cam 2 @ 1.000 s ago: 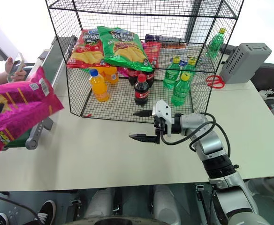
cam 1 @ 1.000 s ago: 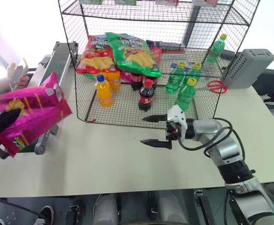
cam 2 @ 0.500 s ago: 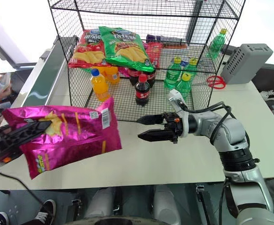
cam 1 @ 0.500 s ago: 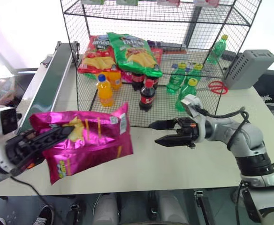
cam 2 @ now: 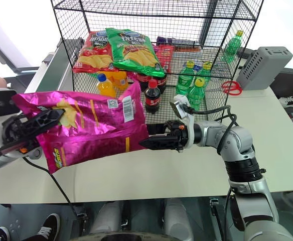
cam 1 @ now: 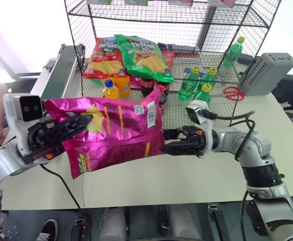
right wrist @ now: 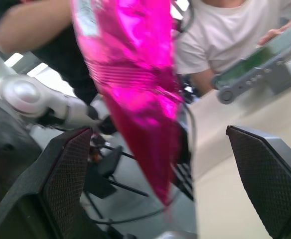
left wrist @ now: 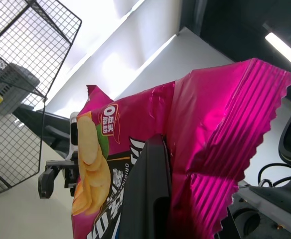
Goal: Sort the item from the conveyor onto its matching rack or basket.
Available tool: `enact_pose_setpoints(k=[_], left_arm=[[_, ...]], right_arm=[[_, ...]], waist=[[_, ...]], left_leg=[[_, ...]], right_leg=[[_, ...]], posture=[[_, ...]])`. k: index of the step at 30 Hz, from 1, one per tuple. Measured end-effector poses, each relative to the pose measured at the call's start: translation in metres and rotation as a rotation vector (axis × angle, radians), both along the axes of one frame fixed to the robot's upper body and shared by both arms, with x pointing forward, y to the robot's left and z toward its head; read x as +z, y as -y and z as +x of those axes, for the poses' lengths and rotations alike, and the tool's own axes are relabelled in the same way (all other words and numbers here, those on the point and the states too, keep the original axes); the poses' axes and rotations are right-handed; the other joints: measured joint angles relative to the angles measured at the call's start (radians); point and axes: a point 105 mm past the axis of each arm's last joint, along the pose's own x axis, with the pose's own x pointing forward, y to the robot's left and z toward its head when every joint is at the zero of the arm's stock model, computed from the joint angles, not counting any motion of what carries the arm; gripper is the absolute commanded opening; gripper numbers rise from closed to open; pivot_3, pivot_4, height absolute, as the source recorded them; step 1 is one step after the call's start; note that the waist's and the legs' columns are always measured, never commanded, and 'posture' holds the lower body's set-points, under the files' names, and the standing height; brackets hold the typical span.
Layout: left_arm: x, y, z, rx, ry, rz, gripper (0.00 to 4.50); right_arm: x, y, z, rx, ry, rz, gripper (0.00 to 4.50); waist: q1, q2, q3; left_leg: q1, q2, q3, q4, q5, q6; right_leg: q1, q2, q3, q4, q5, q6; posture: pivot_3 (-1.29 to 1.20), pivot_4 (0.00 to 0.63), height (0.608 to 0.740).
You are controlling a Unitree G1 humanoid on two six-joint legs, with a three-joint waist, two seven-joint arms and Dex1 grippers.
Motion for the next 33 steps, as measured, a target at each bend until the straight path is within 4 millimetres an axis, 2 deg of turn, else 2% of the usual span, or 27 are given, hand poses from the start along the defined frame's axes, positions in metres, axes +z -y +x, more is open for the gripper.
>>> enact_pose_setpoints(k=[7, 8, 9, 11, 12, 13, 15, 16, 17, 20, 24, 27, 28, 30, 33], left_arm=[[-0.002, 0.008, 0.010, 0.026, 0.017, -0.001, 0.04], [-0.003, 0.008, 0.011, 0.030, 0.017, 0.000, 0.00], [-0.004, 0.008, 0.012, 0.036, 0.016, 0.004, 0.00], [-0.005, 0.009, 0.013, 0.045, 0.010, 0.005, 0.00], [-0.006, 0.009, 0.014, 0.048, 0.008, 0.004, 0.00], [-0.006, 0.009, 0.014, 0.050, 0.007, 0.004, 0.00], [-0.007, 0.010, 0.016, 0.069, 0.009, 0.010, 0.00], [-0.008, 0.010, 0.017, 0.078, 0.011, 0.011, 0.00], [-0.008, 0.010, 0.018, 0.090, 0.014, 0.020, 0.00], [-0.012, 0.009, 0.022, 0.122, 0.002, 0.057, 0.78], [-0.015, 0.007, 0.024, 0.143, -0.005, 0.098, 2.71], [-0.020, 0.001, 0.023, 0.174, -0.017, 0.133, 4.21], [-0.022, 0.000, 0.023, 0.185, -0.024, 0.148, 4.48], [-0.027, -0.005, 0.023, 0.212, -0.028, 0.173, 4.50], [-0.036, -0.009, 0.029, 0.286, -0.001, 0.233, 4.50]], right_arm=[[0.007, -0.005, -0.007, 0.051, 0.010, -0.004, 4.50], [0.007, -0.005, -0.007, 0.052, 0.002, -0.006, 3.96], [0.007, -0.005, -0.008, 0.052, -0.002, -0.007, 3.64], [0.007, -0.006, -0.007, 0.048, -0.002, -0.010, 2.65], [0.006, -0.006, -0.007, 0.046, -0.003, -0.013, 2.00], [0.006, -0.006, -0.007, 0.044, -0.004, -0.015, 1.64], [0.006, -0.007, -0.006, 0.039, -0.004, -0.017, 0.63], [0.006, -0.007, -0.006, 0.038, -0.002, -0.017, 0.19], [0.006, -0.008, -0.006, 0.034, 0.004, -0.018, 0.05], [0.004, -0.006, -0.002, 0.005, 0.032, -0.034, 0.05], [0.001, 0.001, 0.004, -0.057, 0.098, -0.060, 0.05], [-0.001, 0.020, 0.009, -0.152, 0.155, -0.104, 0.05], [-0.001, 0.027, 0.009, -0.181, 0.170, -0.118, 0.05], [0.003, 0.047, 0.003, -0.244, 0.192, -0.139, 0.05], [0.021, 0.077, -0.001, -0.370, 0.250, -0.144, 0.05]], waist=[[-0.001, 0.000, 0.000], [-0.002, 0.000, 0.000], [-0.001, 0.000, 0.000], [0.000, 0.000, 0.000], [0.000, 0.000, 0.000], [0.000, 0.000, 0.000], [0.000, 0.000, 0.000], [0.000, 0.000, 0.000], [0.000, 0.000, 0.000], [0.000, 0.000, 0.000], [0.000, 0.000, 0.000], [0.002, 0.000, 0.000], [0.003, 0.000, 0.000], [0.007, 0.000, 0.000], [0.016, 0.000, 0.000]], left_leg=[[0.000, 0.000, 0.000, 0.000, 0.000, 0.000], [0.000, 0.000, 0.000, 0.000, 0.000, 0.000], [0.000, 0.000, 0.000, 0.000, 0.000, 0.000], [0.000, 0.000, 0.000, 0.000, 0.000, 0.000], [0.000, 0.000, 0.000, 0.000, 0.000, 0.000], [0.000, 0.000, 0.000, 0.000, 0.000, 0.000], [0.000, 0.000, 0.000, 0.000, 0.000, 0.000], [0.000, 0.000, 0.000, 0.000, 0.000, 0.000], [0.000, 0.000, 0.000, 0.000, 0.000, 0.000], [0.000, 0.000, 0.000, 0.000, 0.000, 0.000], [0.000, 0.000, 0.000, 0.000, 0.000, 0.000], [-0.001, 0.000, 0.000, 0.000, 0.000, 0.000], [-0.002, 0.000, 0.000, 0.000, 0.000, 0.000], [-0.003, 0.000, 0.000, 0.000, 0.000, 0.000], [-0.003, -0.001, 0.000, 0.000, 0.000, 0.000]], right_leg=[[0.000, 0.000, 0.000, 0.000, 0.000, 0.000], [0.000, 0.000, 0.000, 0.000, 0.000, 0.000], [0.000, 0.000, 0.000, 0.000, 0.000, 0.000], [0.000, 0.000, 0.000, 0.000, 0.000, 0.000], [0.000, 0.000, 0.000, 0.000, 0.000, 0.000], [0.000, 0.000, 0.000, 0.000, 0.000, 0.000], [0.000, 0.000, 0.000, 0.000, 0.000, 0.000], [0.000, 0.000, 0.000, 0.000, 0.000, 0.000], [0.000, 0.000, 0.000, 0.000, 0.000, 0.000], [0.000, 0.000, 0.000, 0.000, 0.000, 0.000], [0.000, 0.000, 0.000, -0.001, 0.000, 0.000], [0.000, 0.000, 0.000, -0.002, 0.000, 0.000], [-0.001, 0.000, 0.000, -0.002, 0.000, 0.000], [-0.001, 0.000, -0.001, -0.002, 0.000, 0.000], [-0.001, 0.000, -0.001, -0.003, 0.000, 0.000]], posture=[[0.00, 0.150, 0.740], [0.00, 0.150, 0.740], [0.00, 0.150, 0.740], [0.00, 0.150, 0.740], [0.00, 0.150, 0.740], [0.00, 0.150, 0.740], [0.00, 0.150, 0.740], [0.00, 0.150, 0.740], [0.00, 0.150, 0.740], [0.00, 0.150, 0.740], [0.00, 0.150, 0.740], [0.00, 0.150, 0.740], [0.00, 0.150, 0.740], [0.00, 0.150, 0.740], [0.00, 0.150, 0.740]])
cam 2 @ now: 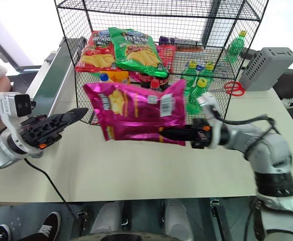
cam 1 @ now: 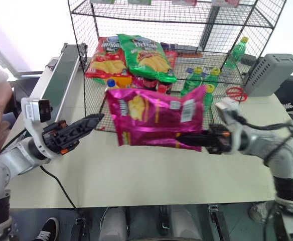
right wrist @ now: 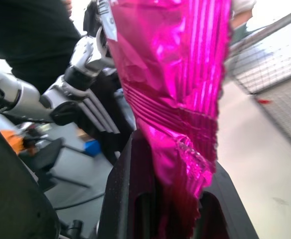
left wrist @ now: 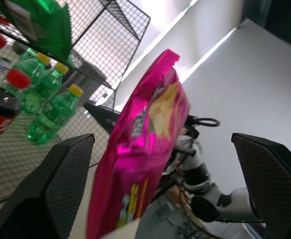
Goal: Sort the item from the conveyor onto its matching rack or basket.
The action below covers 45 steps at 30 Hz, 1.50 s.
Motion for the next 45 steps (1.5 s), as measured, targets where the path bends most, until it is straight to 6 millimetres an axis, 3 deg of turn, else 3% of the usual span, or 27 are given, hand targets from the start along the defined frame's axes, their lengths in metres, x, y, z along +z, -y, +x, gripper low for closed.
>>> enact_pose_setpoints(k=[7, 12, 15, 19, 26, 30, 34, 42, 44, 45], left_arm=[[-0.005, 0.008, 0.017, 0.108, 0.175, 0.101, 4.50], [0.000, 0.014, 0.024, 0.086, 0.240, 0.123, 4.50], [-0.003, 0.016, 0.027, 0.071, 0.255, 0.149, 4.50], [-0.011, 0.013, 0.031, 0.082, 0.258, 0.182, 4.50], [-0.019, 0.011, 0.029, 0.088, 0.251, 0.209, 4.50], [-0.022, 0.012, 0.028, 0.100, 0.254, 0.210, 4.50], [-0.021, 0.014, 0.029, 0.130, 0.291, 0.227, 4.50], [-0.030, 0.013, 0.027, 0.153, 0.280, 0.232, 4.50], [-0.030, 0.014, 0.026, 0.153, 0.284, 0.235, 4.50], [-0.030, 0.014, 0.025, 0.153, 0.285, 0.236, 4.50]], right_arm=[[0.058, 0.056, 0.026, -0.415, 0.423, 0.026, 0.05], [0.093, 0.078, 0.049, -0.670, 0.749, -0.033, 0.05], [0.076, 0.085, 0.064, -0.716, 0.990, -0.345, 0.05], [0.045, 0.086, 0.076, -0.667, 1.110, -0.519, 0.05], [0.062, 0.097, 0.101, -0.787, 1.382, -0.765, 0.05], [0.049, 0.098, 0.125, -0.836, 1.442, -1.019, 0.05], [0.037, 0.091, 0.146, -0.934, 1.367, -1.043, 0.05], [0.036, 0.087, 0.157, -1.011, 1.283, -1.032, 0.05], [0.036, 0.085, 0.157, -1.015, 1.265, -1.009, 1.06], [0.038, 0.084, 0.157, -1.021, 1.253, -0.988, 1.31]], waist=[[0.007, 0.000, 0.000], [0.004, 0.000, 0.000], [0.005, 0.000, 0.000], [0.004, 0.002, 0.001], [-0.015, 0.003, 0.002], [-0.023, 0.003, 0.002], [-0.023, 0.004, 0.002], [-0.018, 0.004, 0.002], [-0.019, 0.004, 0.002], [-0.020, 0.004, 0.002]], left_leg=[[0.000, 0.000, 0.001, 0.000, 0.000, 0.000], [0.000, 0.000, 0.001, 0.000, 0.000, 0.000], [0.000, 0.000, 0.001, 0.000, 0.000, 0.000], [-0.001, 0.000, 0.001, 0.000, 0.000, 0.000], [0.000, 0.000, 0.001, 0.000, 0.002, -0.002], [0.000, 0.000, 0.001, 0.000, 0.003, -0.006], [0.000, 0.000, 0.001, 0.000, 0.005, -0.009], [-0.001, 0.000, 0.001, 0.000, 0.003, -0.005], [-0.001, 0.000, 0.001, 0.000, 0.003, -0.005], [0.000, 0.000, 0.001, 0.000, 0.003, -0.005]], right_leg=[[0.000, 0.000, 0.001, 0.000, 0.000, 0.000], [0.000, 0.001, 0.001, 0.000, 0.000, 0.000], [0.000, 0.001, 0.001, -0.001, 0.000, 0.001], [-0.001, 0.001, 0.001, 0.000, 0.000, 0.001], [-0.001, 0.000, 0.001, 0.001, 0.000, 0.001], [-0.001, 0.000, 0.001, 0.001, 0.000, 0.001], [-0.001, 0.000, 0.001, 0.002, 0.000, 0.001], [-0.001, -0.001, 0.001, 0.001, 0.000, 0.001], [-0.001, -0.001, 0.001, 0.002, 0.000, 0.001], [-0.001, 0.000, 0.001, 0.002, 0.000, 0.001]], posture=[[0.00, 0.150, 0.740], [0.00, 0.150, 0.740], [0.00, 0.150, 0.740], [0.00, 0.150, 0.740], [0.00, 0.150, 0.740], [0.00, 0.150, 0.740], [0.00, 0.150, 0.740], [0.00, 0.150, 0.740], [0.00, 0.150, 0.740], [0.00, 0.150, 0.740]])
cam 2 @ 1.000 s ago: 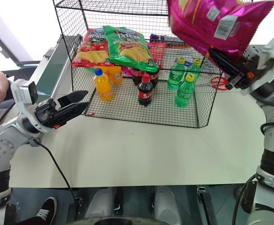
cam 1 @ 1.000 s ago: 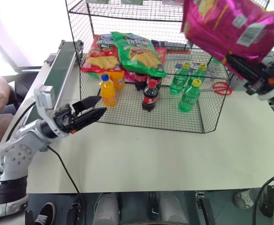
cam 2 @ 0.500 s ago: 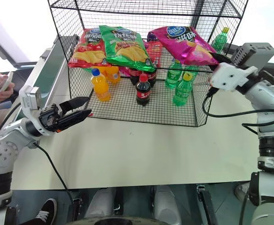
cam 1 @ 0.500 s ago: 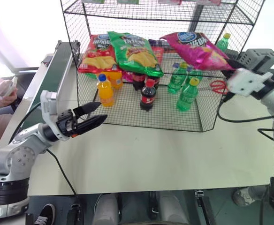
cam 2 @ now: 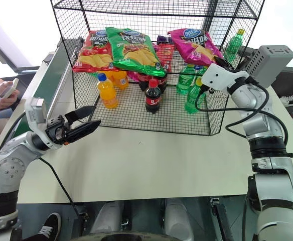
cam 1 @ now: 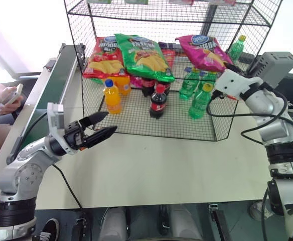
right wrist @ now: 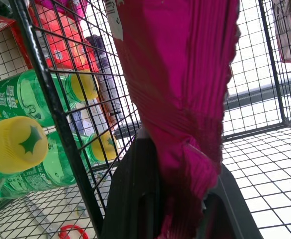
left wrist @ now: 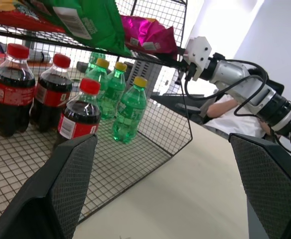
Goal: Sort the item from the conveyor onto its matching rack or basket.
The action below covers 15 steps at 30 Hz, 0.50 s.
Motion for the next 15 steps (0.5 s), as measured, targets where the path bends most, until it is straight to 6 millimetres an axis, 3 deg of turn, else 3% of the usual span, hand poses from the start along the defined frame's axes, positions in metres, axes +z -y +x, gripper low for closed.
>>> enact_pose_setpoints(k=[7, 15], left_arm=[[-0.003, -0.001, 0.001, 0.019, -0.002, 0.006, 4.50], [-0.005, 0.001, 0.002, 0.018, -0.002, 0.022, 4.50]], right_arm=[[0.018, -0.011, -0.008, 0.157, -0.045, 0.188, 4.47], [0.014, -0.019, -0.018, 0.327, -0.291, 0.403, 4.47]], waist=[[-0.004, 0.000, 0.000], [0.001, 0.000, 0.000]], left_leg=[[0.001, 0.001, 0.000, 0.000, 0.000, 0.001], [0.001, 0.000, 0.000, 0.000, -0.001, 0.001]], right_leg=[[0.000, 0.001, 0.000, 0.000, 0.000, 0.000], [0.001, 0.000, 0.000, 0.000, 0.000, 0.000]], posture=[[0.00, 0.150, 0.740], [0.00, 0.150, 0.740]])
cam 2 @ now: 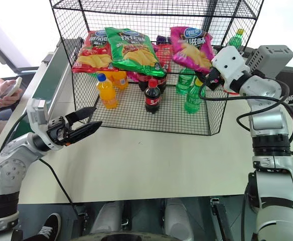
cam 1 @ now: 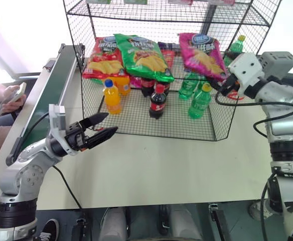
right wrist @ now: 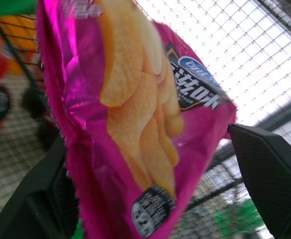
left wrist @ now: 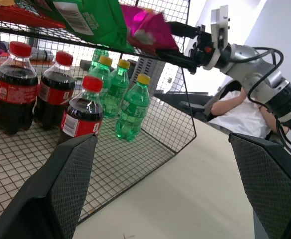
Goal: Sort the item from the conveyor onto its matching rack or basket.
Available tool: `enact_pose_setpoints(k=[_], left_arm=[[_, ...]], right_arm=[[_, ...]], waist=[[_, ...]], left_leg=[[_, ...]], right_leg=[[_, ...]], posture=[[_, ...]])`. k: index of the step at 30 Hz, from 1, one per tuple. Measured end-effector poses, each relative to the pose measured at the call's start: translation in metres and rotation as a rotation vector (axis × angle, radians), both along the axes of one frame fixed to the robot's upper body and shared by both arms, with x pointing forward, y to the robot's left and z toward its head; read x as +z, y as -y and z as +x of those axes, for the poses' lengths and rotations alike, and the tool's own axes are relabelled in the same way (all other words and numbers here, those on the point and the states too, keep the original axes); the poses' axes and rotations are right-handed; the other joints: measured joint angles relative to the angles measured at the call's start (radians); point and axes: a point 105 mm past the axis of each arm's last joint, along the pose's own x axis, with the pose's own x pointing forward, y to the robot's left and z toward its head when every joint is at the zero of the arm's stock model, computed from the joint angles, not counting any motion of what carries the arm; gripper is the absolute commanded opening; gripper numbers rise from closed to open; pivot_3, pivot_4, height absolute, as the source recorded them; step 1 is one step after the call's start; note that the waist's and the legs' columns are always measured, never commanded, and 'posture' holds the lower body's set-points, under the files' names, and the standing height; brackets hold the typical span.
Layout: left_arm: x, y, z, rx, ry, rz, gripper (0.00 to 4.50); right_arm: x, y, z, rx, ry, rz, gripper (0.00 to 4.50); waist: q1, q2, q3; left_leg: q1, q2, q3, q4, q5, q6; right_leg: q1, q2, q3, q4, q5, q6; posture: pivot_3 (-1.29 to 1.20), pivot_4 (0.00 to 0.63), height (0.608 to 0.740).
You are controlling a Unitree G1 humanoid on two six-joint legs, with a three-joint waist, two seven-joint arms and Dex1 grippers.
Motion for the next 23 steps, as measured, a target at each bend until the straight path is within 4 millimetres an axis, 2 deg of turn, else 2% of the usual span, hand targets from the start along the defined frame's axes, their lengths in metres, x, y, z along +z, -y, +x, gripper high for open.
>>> enact_pose_setpoints(k=[3, 8, 12, 13, 15, 16, 18, 21, 23], left_arm=[[0.000, 0.001, 0.000, -0.004, 0.003, 0.001, 4.50], [-0.002, 0.001, 0.000, -0.002, -0.003, 0.009, 4.50], [-0.012, -0.009, -0.001, 0.039, -0.035, 0.084, 4.50], [-0.013, -0.016, 0.001, 0.080, -0.036, 0.140, 4.50], [-0.011, -0.028, 0.004, 0.151, -0.018, 0.198, 4.50], [-0.008, -0.036, 0.006, 0.199, 0.006, 0.220, 4.50], [-0.003, -0.048, 0.008, 0.277, 0.042, 0.251, 4.50], [-0.012, -0.062, 0.009, 0.360, -0.004, 0.370, 4.50], [-0.013, -0.069, 0.008, 0.391, -0.024, 0.393, 4.50]], right_arm=[[0.005, -0.008, -0.009, 0.072, -0.022, 0.046, 4.47], [0.012, -0.026, -0.034, 0.263, -0.039, 0.142, 4.47], [0.036, -0.032, -0.062, 0.431, -0.030, 0.350, 4.47], [0.037, -0.036, -0.076, 0.499, -0.076, 0.402, 4.47], [0.020, -0.043, -0.095, 0.583, -0.237, 0.438, 4.47], [0.000, -0.045, -0.109, 0.609, -0.377, 0.439, 4.47], [-0.030, -0.047, -0.124, 0.623, -0.547, 0.459, 4.47], [-0.060, -0.043, -0.140, 0.606, -0.673, 0.445, 4.47], [-0.072, -0.039, -0.145, 0.585, -0.721, 0.459, 4.47]], waist=[[0.001, 0.000, 0.000], [0.002, 0.000, 0.000], [0.002, 0.000, 0.000], [0.003, 0.000, 0.000], [0.007, 0.000, 0.000], [0.015, -0.001, 0.000], [0.022, -0.001, 0.000], [0.023, -0.001, 0.000], [0.023, 0.000, 0.000]], left_leg=[[0.000, 0.000, 0.000, 0.000, 0.000, 0.000], [0.000, 0.000, 0.000, 0.000, 0.000, 0.000], [0.000, 0.000, -0.001, 0.000, 0.000, 0.000], [0.000, 0.001, -0.002, 0.000, 0.000, 0.001], [0.000, 0.000, -0.002, -0.001, -0.001, 0.001], [-0.001, 0.000, -0.002, -0.001, -0.001, 0.002], [-0.001, 0.000, -0.001, 0.000, -0.002, 0.003], [0.000, 0.000, 0.000, 0.000, -0.002, 0.003], [0.000, 0.000, 0.000, 0.000, -0.002, 0.003]], right_leg=[[0.000, 0.000, 0.000, 0.000, 0.000, 0.000], [0.000, 0.000, 0.000, 0.000, 0.000, 0.000], [0.000, 0.000, -0.001, 0.000, 0.000, 0.000], [0.000, 0.000, -0.001, 0.000, 0.000, 0.000], [0.001, -0.001, -0.002, 0.000, 0.000, 0.000], [0.001, -0.001, -0.002, -0.002, 0.000, 0.000], [0.001, -0.002, -0.002, -0.002, 0.000, 0.000], [0.001, -0.001, -0.001, -0.002, 0.000, 0.000], [0.001, -0.001, -0.001, -0.002, 0.000, 0.000]], posture=[[0.00, 0.150, 0.740], [0.00, 0.150, 0.740], [0.00, 0.150, 0.740], [0.00, 0.150, 0.740], [0.00, 0.150, 0.740], [0.00, 0.150, 0.740], [0.00, 0.150, 0.740], [0.00, 0.150, 0.740], [0.00, 0.150, 0.740]])
